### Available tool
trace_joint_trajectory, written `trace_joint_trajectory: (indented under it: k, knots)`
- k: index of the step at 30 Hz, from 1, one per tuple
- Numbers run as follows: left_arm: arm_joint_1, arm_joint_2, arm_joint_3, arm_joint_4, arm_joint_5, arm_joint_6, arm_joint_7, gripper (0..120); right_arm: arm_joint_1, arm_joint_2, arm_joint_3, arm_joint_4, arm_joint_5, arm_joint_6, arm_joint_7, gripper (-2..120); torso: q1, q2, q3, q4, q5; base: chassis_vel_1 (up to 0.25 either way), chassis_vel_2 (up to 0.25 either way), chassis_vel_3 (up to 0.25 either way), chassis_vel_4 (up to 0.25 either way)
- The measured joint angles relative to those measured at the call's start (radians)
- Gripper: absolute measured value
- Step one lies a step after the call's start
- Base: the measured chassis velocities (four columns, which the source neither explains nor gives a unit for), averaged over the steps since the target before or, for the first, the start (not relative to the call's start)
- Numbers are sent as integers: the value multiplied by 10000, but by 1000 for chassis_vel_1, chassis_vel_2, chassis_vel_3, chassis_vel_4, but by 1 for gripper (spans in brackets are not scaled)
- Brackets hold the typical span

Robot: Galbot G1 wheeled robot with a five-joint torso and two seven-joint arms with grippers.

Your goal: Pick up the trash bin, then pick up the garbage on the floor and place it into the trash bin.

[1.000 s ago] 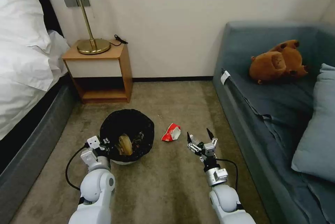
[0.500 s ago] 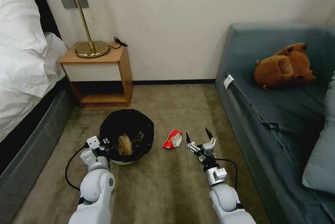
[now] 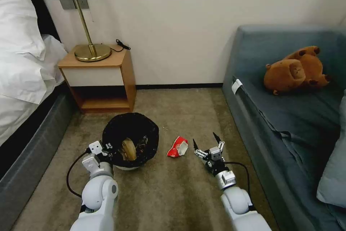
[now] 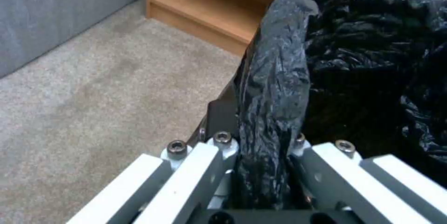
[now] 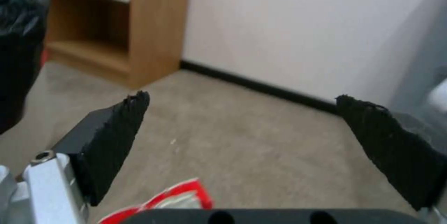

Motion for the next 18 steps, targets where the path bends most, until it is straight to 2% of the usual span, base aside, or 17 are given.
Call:
trace_joint_trajectory:
  k: [2,7,8,9,12,18]
  knots:
    - [24,-8,-3,-47,12,0,-5,4,160,-258,-31,121,239,-826,-616,100,0,0,0,0,1,0,0,0,0]
    - [50,-26,10,-77,31,5,-54,4,352,-417,-4,133,299,-1668,-1211,100,0,0,0,0,1,0,0,0,0]
    - [60,-29,17,-103,33,17,-96,4,467,-473,96,116,219,-2298,-1623,100,0,1,0,0,0,0,0,0,0]
    - [63,-30,17,-103,35,19,-104,4,528,-490,117,63,176,-2523,-1711,100,0,0,0,-1,-1,0,0,0,0]
    - [63,-26,11,-86,38,25,-106,4,767,-520,123,-240,26,-3052,-1957,100,1,0,0,-1,1,0,0,0,0]
    - [70,-38,-3,-7,73,5,-96,4,1336,-531,139,-1083,-507,-3520,-2378,100,0,0,0,0,1,0,0,0,0]
